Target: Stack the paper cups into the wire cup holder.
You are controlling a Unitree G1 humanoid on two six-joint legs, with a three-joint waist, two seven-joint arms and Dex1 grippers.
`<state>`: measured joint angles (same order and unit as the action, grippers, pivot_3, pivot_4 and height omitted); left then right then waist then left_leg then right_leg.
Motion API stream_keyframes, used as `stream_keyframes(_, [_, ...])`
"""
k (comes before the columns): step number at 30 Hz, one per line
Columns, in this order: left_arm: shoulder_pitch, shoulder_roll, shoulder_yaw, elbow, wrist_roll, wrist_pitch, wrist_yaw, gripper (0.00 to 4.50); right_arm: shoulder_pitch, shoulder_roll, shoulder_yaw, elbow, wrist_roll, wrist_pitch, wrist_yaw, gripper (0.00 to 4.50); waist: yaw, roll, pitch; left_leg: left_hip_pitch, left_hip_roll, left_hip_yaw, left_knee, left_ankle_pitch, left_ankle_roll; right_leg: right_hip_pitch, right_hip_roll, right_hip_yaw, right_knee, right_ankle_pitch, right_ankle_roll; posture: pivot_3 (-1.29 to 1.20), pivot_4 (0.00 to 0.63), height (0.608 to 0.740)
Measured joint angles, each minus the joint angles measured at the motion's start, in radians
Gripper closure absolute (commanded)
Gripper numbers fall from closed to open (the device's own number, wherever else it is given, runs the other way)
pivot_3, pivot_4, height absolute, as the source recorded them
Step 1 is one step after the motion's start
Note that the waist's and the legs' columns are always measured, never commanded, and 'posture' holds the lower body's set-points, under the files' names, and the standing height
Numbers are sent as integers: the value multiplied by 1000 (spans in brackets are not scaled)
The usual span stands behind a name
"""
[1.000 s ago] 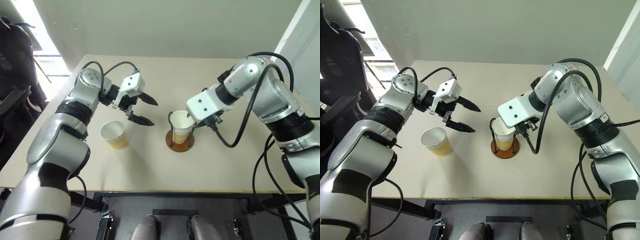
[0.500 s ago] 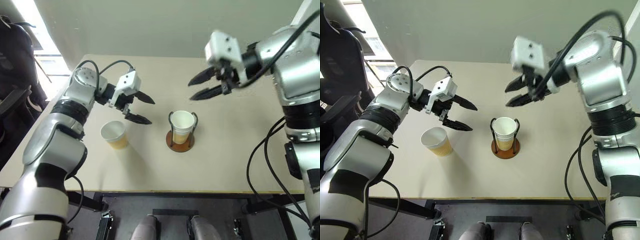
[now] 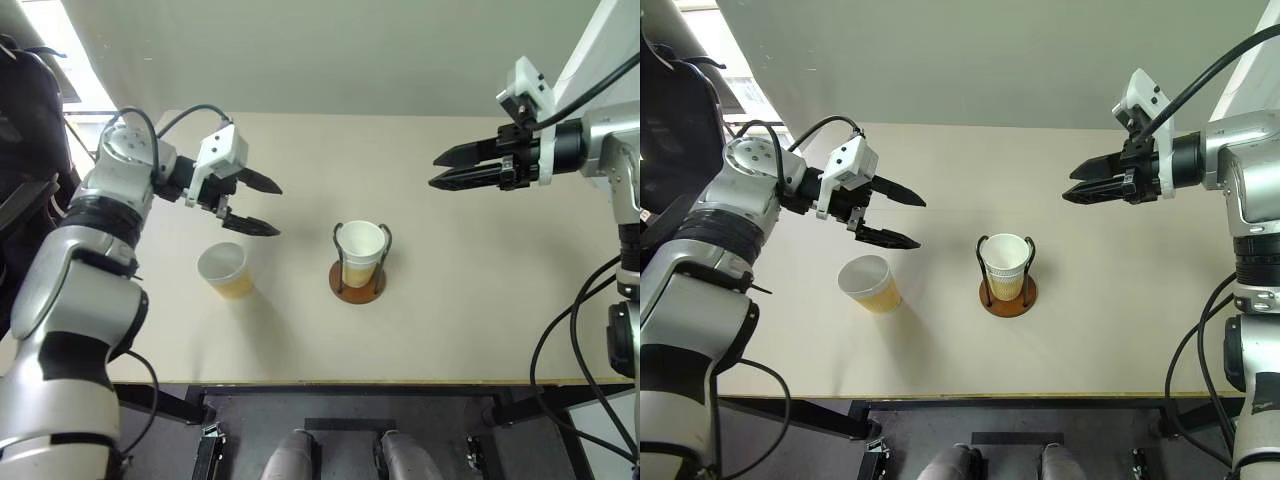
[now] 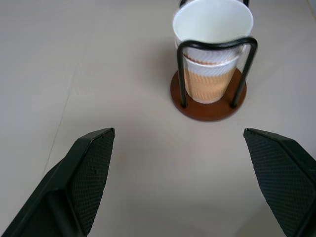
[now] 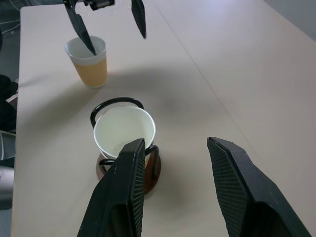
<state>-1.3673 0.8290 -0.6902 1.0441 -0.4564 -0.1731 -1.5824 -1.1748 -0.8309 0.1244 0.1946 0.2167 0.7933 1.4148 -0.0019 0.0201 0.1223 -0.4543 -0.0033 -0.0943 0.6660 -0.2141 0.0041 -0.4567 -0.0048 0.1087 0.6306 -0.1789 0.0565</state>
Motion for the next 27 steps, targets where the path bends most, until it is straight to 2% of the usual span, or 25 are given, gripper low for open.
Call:
stream_keyframes(7, [-5, 114, -174, -112, -68, 0, 0, 0, 32, 5, -1, -16, 52, -69, 12, 2531, -1, 0, 0, 0, 1, -2, 0, 0, 0, 0, -1, 0, 1, -1, -1, 0, 150, 740])
stream_keyframes(12, [-39, 139, -237, -121, -102, 4, 0, 0, 65, 2, -9, -57, 100, -146, 46, 2531, 4, 0, 0, -1, -1, -1, 0, 0, 0, 0, 0, -2, 0, -5, -9, 0, 150, 740])
stream_keyframes(17, [-62, 152, -287, -121, -111, 4, 0, 0, 78, -30, -13, -61, 132, -205, 106, 2531, 1, -1, -1, 0, -2, 0, 0, -1, 1, 2, -1, -2, 0, -5, -9, 0, 150, 740])
stream_keyframes(27, [-116, 252, -476, -190, -104, -53, 0, 0, 95, -67, -8, -44, 140, -220, 158, 2531, -2, -1, -1, 0, 0, -3, 0, 0, 1, 2, -2, -1, 0, -5, -9, 0, 150, 740])
